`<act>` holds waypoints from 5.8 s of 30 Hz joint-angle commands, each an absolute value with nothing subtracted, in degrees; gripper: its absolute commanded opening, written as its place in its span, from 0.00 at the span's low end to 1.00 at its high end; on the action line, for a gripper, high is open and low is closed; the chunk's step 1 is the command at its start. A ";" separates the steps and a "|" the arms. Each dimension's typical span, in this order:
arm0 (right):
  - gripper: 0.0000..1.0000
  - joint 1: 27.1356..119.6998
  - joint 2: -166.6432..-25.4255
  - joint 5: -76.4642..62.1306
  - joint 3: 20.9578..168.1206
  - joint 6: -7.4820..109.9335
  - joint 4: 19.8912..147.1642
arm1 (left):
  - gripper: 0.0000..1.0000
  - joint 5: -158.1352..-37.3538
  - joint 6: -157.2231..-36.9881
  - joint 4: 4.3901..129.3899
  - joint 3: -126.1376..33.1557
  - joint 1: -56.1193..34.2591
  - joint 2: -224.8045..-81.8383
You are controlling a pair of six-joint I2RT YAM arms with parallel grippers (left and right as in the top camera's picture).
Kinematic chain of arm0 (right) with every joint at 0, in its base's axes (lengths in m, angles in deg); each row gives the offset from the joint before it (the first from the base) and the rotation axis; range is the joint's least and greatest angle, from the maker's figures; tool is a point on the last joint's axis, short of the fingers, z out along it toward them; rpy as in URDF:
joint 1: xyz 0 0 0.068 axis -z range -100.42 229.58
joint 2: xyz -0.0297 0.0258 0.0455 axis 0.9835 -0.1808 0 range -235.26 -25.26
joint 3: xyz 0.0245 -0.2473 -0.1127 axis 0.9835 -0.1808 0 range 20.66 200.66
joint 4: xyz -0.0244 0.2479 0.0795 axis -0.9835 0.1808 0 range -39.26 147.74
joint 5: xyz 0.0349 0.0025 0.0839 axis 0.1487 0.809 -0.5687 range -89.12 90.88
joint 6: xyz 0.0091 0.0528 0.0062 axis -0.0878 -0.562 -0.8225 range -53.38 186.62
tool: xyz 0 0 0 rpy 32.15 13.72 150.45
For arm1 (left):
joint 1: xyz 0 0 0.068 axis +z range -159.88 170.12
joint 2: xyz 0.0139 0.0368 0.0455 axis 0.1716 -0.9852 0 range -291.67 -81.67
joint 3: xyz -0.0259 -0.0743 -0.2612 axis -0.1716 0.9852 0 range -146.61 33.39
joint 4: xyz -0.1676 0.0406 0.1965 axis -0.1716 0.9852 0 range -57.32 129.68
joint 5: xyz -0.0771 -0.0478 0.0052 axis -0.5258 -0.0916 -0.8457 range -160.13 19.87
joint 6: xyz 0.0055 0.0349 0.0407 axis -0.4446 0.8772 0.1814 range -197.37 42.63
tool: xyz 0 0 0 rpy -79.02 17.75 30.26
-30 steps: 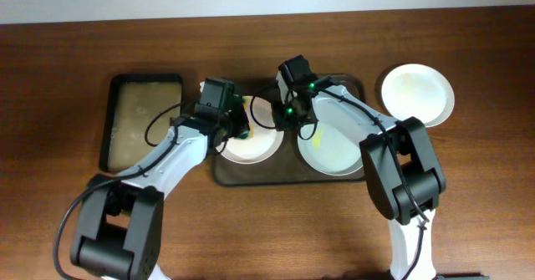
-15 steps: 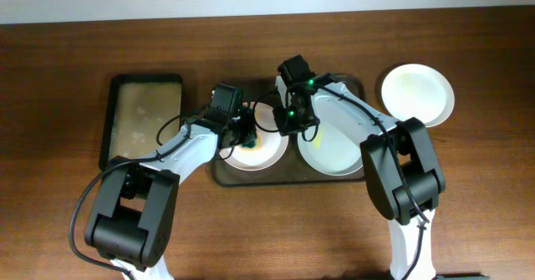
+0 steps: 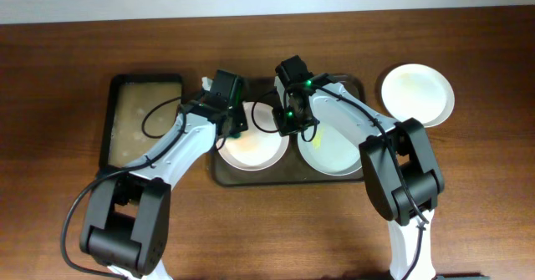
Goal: Clean dirty plates on tray and stack at the side
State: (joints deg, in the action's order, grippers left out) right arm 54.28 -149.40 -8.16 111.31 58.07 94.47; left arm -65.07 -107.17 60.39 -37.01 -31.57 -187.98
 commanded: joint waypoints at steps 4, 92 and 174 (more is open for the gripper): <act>0.05 54.19 -149.64 -4.45 111.55 59.07 95.10 | 0.00 -77.79 -113.82 56.08 -37.94 -33.15 -191.43; 0.04 105.47 -136.26 -12.23 97.94 60.03 80.06 | 0.00 -80.89 -103.37 79.93 -37.97 -3.88 -172.72; 0.07 72.77 -138.95 -8.51 88.06 48.52 89.05 | 0.00 -84.32 -96.99 76.28 -37.97 -15.77 -172.72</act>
State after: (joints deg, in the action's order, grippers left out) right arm 73.14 -135.28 -3.18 89.26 48.95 89.24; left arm -83.23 -99.32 77.26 -38.08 -12.08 -173.09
